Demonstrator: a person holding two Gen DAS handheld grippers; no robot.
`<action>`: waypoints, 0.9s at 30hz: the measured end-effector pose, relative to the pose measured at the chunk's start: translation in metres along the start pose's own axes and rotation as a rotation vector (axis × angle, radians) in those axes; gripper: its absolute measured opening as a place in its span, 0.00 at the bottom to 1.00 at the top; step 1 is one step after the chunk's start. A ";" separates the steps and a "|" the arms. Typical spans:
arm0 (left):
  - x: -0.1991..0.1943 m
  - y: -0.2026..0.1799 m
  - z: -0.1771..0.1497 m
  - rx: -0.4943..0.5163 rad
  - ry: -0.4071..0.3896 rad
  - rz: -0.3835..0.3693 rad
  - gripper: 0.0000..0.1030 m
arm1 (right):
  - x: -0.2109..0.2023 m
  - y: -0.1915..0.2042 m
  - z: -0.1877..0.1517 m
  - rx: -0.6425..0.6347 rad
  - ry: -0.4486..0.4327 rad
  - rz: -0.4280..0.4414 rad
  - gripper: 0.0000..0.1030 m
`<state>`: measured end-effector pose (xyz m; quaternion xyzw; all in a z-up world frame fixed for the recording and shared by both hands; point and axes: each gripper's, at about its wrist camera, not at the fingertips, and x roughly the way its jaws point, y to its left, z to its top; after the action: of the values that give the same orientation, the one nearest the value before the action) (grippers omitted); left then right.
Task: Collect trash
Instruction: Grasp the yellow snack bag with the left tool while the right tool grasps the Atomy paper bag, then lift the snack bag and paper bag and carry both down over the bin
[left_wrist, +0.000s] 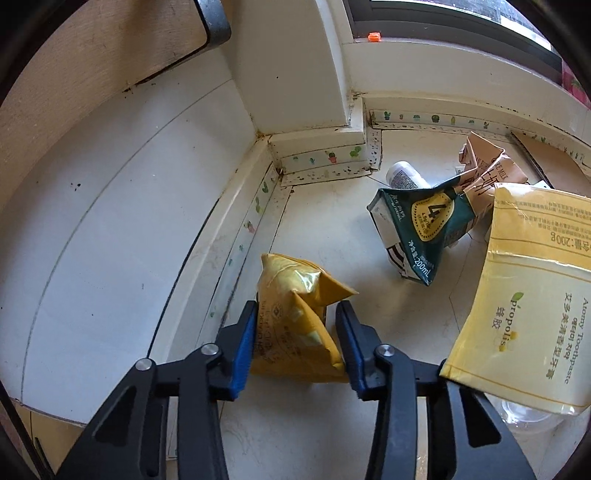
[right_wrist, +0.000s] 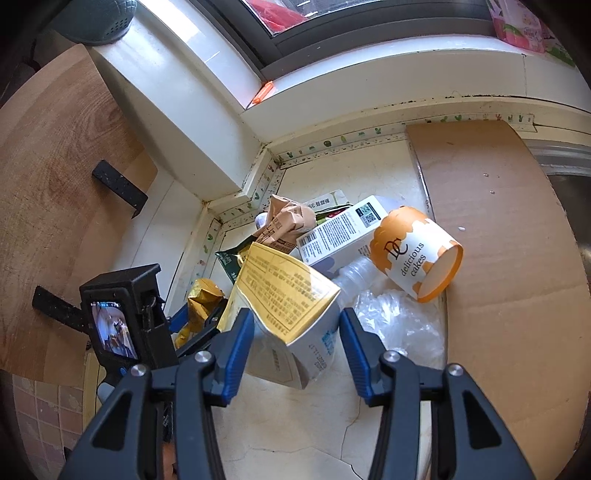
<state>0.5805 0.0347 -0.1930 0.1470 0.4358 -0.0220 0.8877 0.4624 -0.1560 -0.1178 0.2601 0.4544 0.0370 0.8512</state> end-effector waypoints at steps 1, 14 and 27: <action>-0.001 0.001 -0.001 -0.006 0.006 -0.008 0.37 | -0.002 0.002 0.000 -0.006 -0.004 0.003 0.46; -0.042 0.005 -0.023 -0.030 0.019 -0.061 0.28 | -0.034 0.012 -0.010 -0.043 -0.067 0.020 0.46; -0.173 0.006 -0.069 -0.086 -0.060 -0.092 0.27 | -0.109 0.005 -0.058 -0.093 -0.099 0.050 0.46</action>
<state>0.4210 0.0443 -0.0963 0.0878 0.4156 -0.0483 0.9040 0.3535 -0.1609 -0.0591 0.2334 0.4028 0.0663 0.8826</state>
